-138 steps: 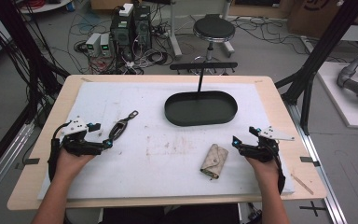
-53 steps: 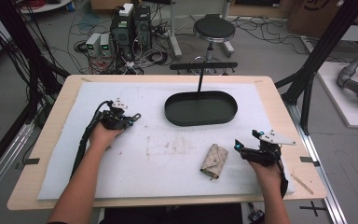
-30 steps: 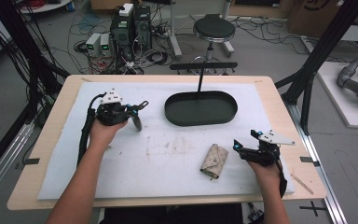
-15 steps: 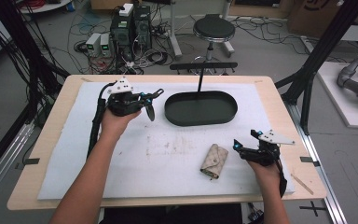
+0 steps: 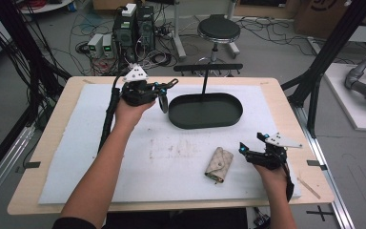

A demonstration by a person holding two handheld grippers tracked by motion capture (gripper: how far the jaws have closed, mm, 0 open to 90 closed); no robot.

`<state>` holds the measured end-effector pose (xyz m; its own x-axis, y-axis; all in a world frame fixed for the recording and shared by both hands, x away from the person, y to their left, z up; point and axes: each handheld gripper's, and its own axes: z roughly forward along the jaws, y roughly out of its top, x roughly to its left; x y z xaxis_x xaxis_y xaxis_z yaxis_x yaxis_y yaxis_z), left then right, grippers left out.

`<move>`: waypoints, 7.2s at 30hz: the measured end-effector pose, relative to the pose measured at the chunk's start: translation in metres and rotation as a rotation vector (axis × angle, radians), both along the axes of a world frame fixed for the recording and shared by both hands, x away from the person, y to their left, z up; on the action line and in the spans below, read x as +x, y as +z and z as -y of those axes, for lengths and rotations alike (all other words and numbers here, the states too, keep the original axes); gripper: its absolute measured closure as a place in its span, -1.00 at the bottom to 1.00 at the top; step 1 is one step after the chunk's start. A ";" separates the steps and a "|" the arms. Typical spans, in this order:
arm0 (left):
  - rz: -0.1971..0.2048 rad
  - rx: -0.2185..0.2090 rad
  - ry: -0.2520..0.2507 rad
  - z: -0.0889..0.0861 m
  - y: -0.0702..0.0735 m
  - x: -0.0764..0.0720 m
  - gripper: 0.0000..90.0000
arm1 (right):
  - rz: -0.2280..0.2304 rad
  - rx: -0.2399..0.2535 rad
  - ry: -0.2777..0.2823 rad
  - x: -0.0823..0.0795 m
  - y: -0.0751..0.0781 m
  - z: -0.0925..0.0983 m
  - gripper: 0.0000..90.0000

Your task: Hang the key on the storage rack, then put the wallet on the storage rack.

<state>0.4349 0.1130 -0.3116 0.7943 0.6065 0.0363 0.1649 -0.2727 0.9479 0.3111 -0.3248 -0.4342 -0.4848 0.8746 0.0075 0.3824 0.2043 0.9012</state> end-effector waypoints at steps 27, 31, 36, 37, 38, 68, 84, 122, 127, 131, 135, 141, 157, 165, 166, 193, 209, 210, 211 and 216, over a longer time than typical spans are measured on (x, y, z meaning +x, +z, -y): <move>-0.012 0.092 0.038 0.042 -0.002 0.039 0.84 | -0.002 0.006 -0.010 0.000 -0.001 0.005 -0.64; 0.000 0.064 0.019 0.040 0.001 0.034 0.84 | -0.003 0.014 -0.013 -0.002 -0.001 0.007 -0.64; 0.012 0.054 0.037 0.035 0.008 0.034 0.84 | -0.006 0.013 -0.016 -0.002 -0.002 0.007 -0.64; 0.013 0.055 0.044 0.034 0.009 0.035 0.84 | -0.005 0.011 -0.017 -0.002 -0.002 0.007 -0.63; 0.014 0.052 0.048 0.034 0.009 0.035 0.84 | -0.001 0.007 -0.011 -0.002 -0.002 0.006 -0.63; -0.019 0.144 0.102 0.051 -0.014 0.050 0.83 | -0.008 0.007 -0.019 -0.001 -0.003 0.008 -0.63; -0.023 0.157 0.143 0.055 -0.017 0.053 0.75 | -0.010 0.011 -0.022 -0.002 -0.003 0.009 -0.63; -0.113 0.019 0.169 -0.100 -0.070 -0.060 -0.37 | -0.020 -0.006 -0.014 -0.004 -0.003 0.006 -0.64; -0.110 0.020 0.184 -0.114 -0.083 -0.075 -0.37 | -0.022 -0.006 -0.013 -0.003 -0.004 0.005 -0.64; -0.115 0.025 0.179 -0.120 -0.093 -0.082 -0.37 | -0.024 -0.008 -0.011 -0.004 -0.004 0.004 -0.64; -0.115 0.022 0.171 -0.124 -0.099 -0.085 -0.42 | -0.031 -0.011 -0.010 -0.003 -0.005 0.004 -0.64; -0.124 0.014 0.180 -0.133 -0.103 -0.085 -0.46 | -0.032 -0.013 -0.015 -0.001 -0.006 0.004 -0.63; -0.130 0.030 0.160 -0.134 -0.105 -0.085 -0.56 | -0.043 -0.015 -0.018 0.004 -0.007 -0.001 -0.64; -0.126 0.030 0.165 -0.135 -0.103 -0.085 -0.56 | -0.051 -0.023 -0.009 0.007 -0.008 -0.003 -0.64; -0.126 0.030 0.167 -0.135 -0.103 -0.085 -0.56 | -0.049 -0.022 -0.009 0.006 -0.008 -0.003 -0.64; -0.151 0.059 0.123 -0.099 -0.101 -0.091 -0.63 | -0.044 -0.017 -0.023 0.007 -0.008 0.004 -0.64; -0.176 0.090 0.003 -0.013 -0.097 -0.091 -0.64 | -0.052 -0.018 -0.026 0.004 -0.009 0.010 -0.64; -0.180 0.086 -0.005 -0.008 -0.098 -0.091 -0.64 | -0.052 -0.017 -0.031 0.003 -0.010 0.012 -0.64; -0.182 0.084 -0.014 -0.003 -0.099 -0.091 -0.64 | -0.053 -0.015 -0.036 0.002 -0.010 0.014 -0.64; -0.193 0.090 -0.050 0.018 -0.101 -0.092 -0.64 | -0.052 -0.011 -0.055 -0.004 -0.009 0.022 -0.64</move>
<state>0.3432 0.0951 -0.4130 0.8208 0.5672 -0.0673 0.3252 -0.3672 0.8715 0.3071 -0.3464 -0.4436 -0.4349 0.9002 0.0215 0.4395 0.1913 0.8776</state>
